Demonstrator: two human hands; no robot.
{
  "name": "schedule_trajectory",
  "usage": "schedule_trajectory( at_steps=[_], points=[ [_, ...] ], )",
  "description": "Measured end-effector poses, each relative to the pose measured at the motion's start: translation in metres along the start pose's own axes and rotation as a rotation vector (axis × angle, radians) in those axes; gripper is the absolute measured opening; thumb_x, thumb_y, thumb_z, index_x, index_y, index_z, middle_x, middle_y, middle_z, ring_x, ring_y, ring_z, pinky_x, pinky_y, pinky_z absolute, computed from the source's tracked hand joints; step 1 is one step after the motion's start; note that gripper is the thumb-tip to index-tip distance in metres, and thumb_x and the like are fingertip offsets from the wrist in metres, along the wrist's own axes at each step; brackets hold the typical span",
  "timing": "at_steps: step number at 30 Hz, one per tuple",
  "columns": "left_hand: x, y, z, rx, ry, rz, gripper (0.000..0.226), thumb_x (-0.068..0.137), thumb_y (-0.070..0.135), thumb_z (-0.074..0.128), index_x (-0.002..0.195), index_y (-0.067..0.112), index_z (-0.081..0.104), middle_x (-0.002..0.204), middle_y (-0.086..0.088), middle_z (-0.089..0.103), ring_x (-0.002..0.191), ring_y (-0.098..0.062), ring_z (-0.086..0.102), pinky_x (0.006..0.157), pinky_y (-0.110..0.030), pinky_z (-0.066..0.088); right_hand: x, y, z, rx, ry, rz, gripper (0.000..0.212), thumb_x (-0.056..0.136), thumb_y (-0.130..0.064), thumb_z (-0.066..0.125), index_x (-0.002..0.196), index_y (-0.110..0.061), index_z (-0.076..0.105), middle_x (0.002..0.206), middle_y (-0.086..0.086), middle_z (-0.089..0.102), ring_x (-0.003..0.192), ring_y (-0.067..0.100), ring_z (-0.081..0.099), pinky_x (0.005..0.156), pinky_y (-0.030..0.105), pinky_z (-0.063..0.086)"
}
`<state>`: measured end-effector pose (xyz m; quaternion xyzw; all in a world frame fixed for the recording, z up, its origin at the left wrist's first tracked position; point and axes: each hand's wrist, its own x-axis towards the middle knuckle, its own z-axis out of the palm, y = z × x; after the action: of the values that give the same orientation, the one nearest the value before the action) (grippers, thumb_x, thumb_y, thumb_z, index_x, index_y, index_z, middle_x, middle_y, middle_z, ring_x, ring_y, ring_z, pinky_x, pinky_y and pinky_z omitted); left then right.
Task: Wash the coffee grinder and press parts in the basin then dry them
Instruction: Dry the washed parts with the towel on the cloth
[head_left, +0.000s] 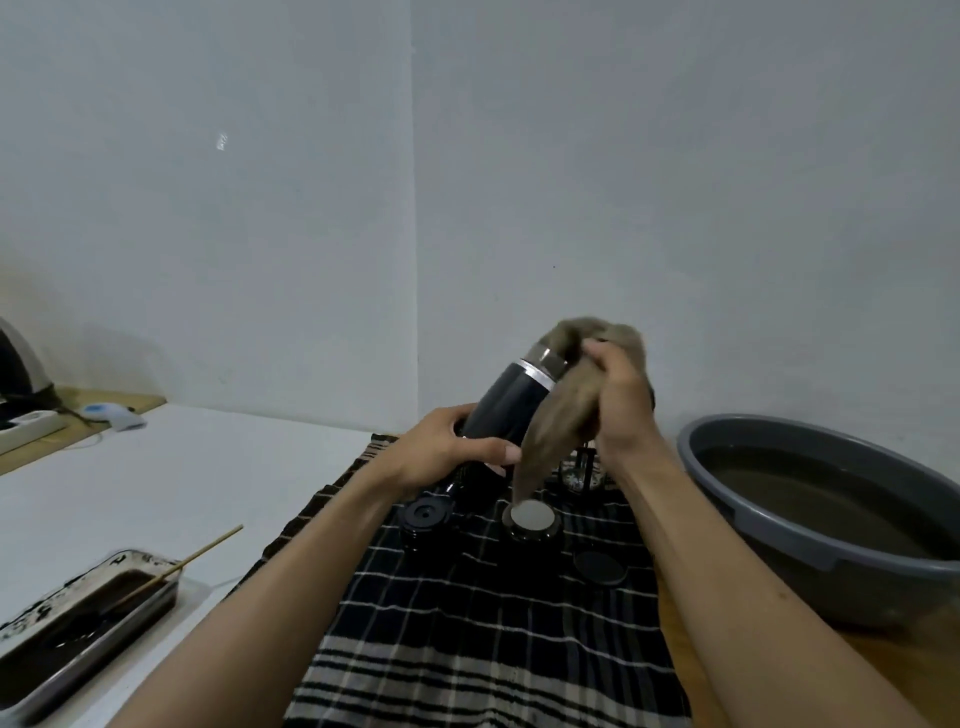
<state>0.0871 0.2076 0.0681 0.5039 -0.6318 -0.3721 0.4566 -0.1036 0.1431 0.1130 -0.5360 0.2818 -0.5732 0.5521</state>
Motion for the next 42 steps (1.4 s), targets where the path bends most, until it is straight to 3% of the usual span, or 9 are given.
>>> schedule_trajectory(
  at_steps=[5,10,13,17,23,29,33,36,42],
  points=[
    [-0.005,-0.005,0.006,-0.404,0.105,-0.1,0.072,0.07,0.049,0.084,0.117,-0.002,0.067,0.103,-0.027,0.07,0.086,-0.039,0.067,0.081,-0.048,0.055,-0.004,-0.041,-0.019,0.137,-0.099,-0.179,0.021,0.096,-0.016,0.046,0.083,-0.014,0.062,0.072,0.0,0.064,0.068,0.014,0.063,0.065,0.032,0.052],
    [-0.007,-0.004,0.014,-0.674,0.122,-0.038,0.049,0.09,0.049,0.068,0.119,0.01,0.068,0.109,-0.024,0.068,0.092,-0.033,0.067,0.081,-0.044,0.055,-0.003,-0.044,-0.009,-0.131,-0.279,-0.265,0.026,0.1,-0.04,0.054,0.111,-0.024,0.072,0.109,-0.001,0.074,0.107,0.013,0.07,0.097,0.037,0.054],
    [-0.009,0.01,0.03,-0.686,0.138,-0.037,0.042,0.093,0.047,0.06,0.116,0.013,0.07,0.104,-0.013,0.075,0.084,-0.024,0.073,0.07,-0.034,0.059,-0.013,-0.031,0.016,-0.395,-0.343,-0.237,0.025,0.104,-0.047,0.049,0.098,-0.03,0.066,0.098,-0.016,0.068,0.088,-0.018,0.062,0.089,0.01,0.045],
    [-0.006,0.02,0.044,-0.811,0.211,-0.024,0.05,0.102,0.056,0.047,0.128,0.02,0.069,0.127,-0.013,0.072,0.113,-0.028,0.071,0.094,-0.046,0.056,-0.026,0.008,0.042,-0.503,-0.438,-0.188,0.04,0.104,-0.059,0.037,0.119,-0.034,0.065,0.117,-0.014,0.067,0.112,-0.008,0.059,0.101,0.021,0.043],
    [-0.003,0.006,0.033,-0.925,0.365,0.031,0.058,0.109,0.048,0.038,0.084,0.024,0.085,0.093,0.0,0.08,0.087,-0.01,0.077,0.07,-0.026,0.06,-0.061,0.048,0.042,-0.407,-0.51,-0.294,0.037,0.106,-0.041,0.041,0.133,-0.027,0.063,0.135,-0.015,0.061,0.131,-0.002,0.05,0.113,0.028,0.038],
    [-0.004,-0.001,0.015,-0.895,0.316,-0.088,0.071,0.091,0.074,0.055,0.106,0.008,0.076,0.097,-0.014,0.072,0.09,-0.026,0.071,0.089,-0.04,0.052,-0.086,0.048,0.023,-0.169,-0.486,-0.267,0.038,0.104,-0.029,0.044,0.122,-0.007,0.069,0.123,0.004,0.072,0.122,0.017,0.064,0.103,0.03,0.05],
    [-0.002,0.005,0.017,-1.012,0.338,-0.057,0.06,0.088,0.064,0.065,0.125,0.016,0.066,0.105,-0.01,0.071,0.091,-0.025,0.069,0.086,-0.039,0.056,-0.072,0.01,0.022,0.306,-0.197,-0.056,0.05,0.107,-0.032,0.044,0.084,-0.008,0.081,0.088,0.007,0.078,0.089,0.018,0.076,0.076,0.025,0.059],
    [-0.006,0.006,0.016,-1.039,0.333,-0.074,0.065,0.09,0.059,0.067,0.133,0.011,0.065,0.111,-0.015,0.069,0.096,-0.027,0.068,0.094,-0.042,0.054,-0.04,-0.017,0.02,0.405,0.0,-0.116,0.054,0.099,-0.043,0.054,0.122,0.003,0.068,0.12,0.023,0.071,0.116,0.037,0.067,0.099,0.044,0.056],
    [-0.013,0.0,0.015,-1.045,0.31,-0.155,0.049,0.089,0.046,0.061,0.105,0.001,0.072,0.096,-0.014,0.07,0.085,-0.031,0.068,0.08,-0.039,0.053,0.006,-0.031,0.045,0.036,-0.182,-0.131,0.044,0.103,-0.05,0.045,0.115,-0.014,0.068,0.113,0.005,0.074,0.109,0.018,0.07,0.098,0.036,0.054]
  ],
)
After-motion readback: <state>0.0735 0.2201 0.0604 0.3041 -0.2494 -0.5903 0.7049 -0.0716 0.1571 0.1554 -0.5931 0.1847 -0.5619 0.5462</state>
